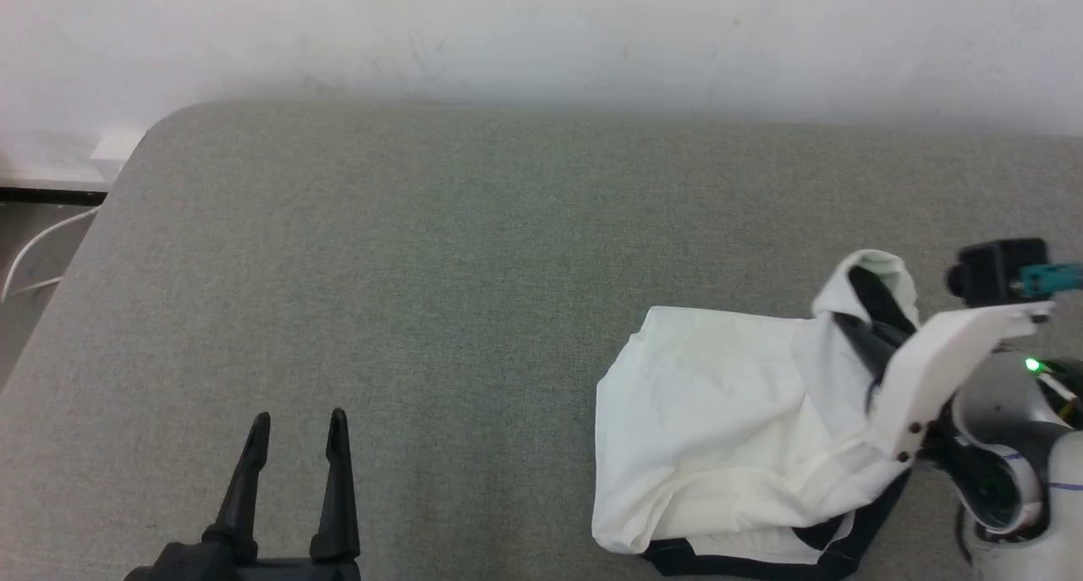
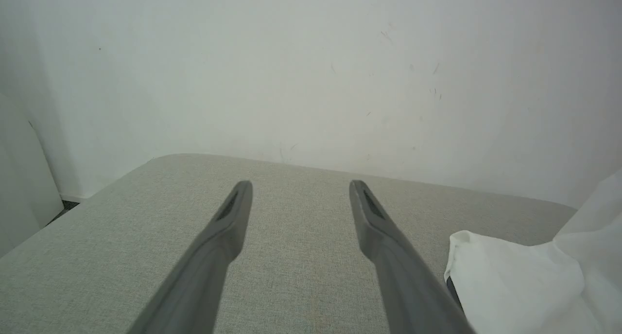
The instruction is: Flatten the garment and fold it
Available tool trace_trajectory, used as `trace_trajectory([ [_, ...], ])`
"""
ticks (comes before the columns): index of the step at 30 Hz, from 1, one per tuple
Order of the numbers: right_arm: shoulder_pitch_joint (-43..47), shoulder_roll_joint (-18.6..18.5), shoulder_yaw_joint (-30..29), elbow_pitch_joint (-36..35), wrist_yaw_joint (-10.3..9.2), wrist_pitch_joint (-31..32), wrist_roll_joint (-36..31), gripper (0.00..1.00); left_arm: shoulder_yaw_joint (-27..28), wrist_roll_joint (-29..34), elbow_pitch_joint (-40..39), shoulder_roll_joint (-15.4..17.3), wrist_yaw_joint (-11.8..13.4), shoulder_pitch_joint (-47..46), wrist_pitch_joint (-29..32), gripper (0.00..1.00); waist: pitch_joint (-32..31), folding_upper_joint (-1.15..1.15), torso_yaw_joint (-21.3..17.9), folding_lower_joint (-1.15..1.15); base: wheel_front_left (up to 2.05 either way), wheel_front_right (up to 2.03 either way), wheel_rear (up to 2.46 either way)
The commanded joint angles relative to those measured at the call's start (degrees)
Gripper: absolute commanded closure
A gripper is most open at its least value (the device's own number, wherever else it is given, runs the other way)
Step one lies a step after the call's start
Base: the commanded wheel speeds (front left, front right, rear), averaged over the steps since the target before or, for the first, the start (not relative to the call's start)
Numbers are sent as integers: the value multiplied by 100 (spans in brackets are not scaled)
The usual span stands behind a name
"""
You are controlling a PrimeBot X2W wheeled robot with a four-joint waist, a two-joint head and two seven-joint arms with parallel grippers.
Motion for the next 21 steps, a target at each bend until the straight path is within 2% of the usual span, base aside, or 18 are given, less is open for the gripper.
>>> trace_trajectory([
  [1,-95,12,57,-36,-4,11,31,100,1,28,8,-23,-56,14,-27,0,23,0,24,0,0,0,0],
  [9,-480,20,1040,277,-4,238,36,100,-31,-6,51,-80,-118,-139,-27,0,194,0,251,0,0,0,0],
  [21,-761,55,1508,1666,-4,140,-275,100,-147,-35,177,-135,-174,-404,-27,0,497,0,767,0,0,0,0],
])
